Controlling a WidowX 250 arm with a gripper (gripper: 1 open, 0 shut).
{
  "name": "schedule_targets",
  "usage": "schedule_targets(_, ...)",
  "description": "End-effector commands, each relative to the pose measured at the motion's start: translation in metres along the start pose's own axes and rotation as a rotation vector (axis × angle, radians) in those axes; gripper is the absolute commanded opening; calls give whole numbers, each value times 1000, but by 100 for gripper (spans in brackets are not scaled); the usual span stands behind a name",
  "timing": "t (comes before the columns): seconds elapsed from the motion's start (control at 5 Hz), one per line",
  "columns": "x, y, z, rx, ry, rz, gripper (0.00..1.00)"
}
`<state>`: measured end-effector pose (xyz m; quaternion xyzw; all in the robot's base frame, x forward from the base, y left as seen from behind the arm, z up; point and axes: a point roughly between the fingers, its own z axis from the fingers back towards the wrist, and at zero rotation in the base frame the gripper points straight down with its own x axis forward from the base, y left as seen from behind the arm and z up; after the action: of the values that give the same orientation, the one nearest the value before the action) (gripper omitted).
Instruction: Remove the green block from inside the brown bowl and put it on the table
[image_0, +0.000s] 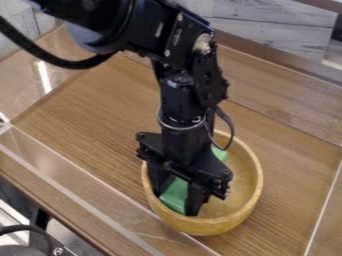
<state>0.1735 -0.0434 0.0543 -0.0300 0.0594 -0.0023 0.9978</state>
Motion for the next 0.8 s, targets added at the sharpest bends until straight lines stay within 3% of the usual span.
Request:
schedule_targets(0.0, 7, 0, 18, -21, -53, 6, 0)
schedule_targets(0.6, 5, 8, 40, -34, -79, 10, 0)
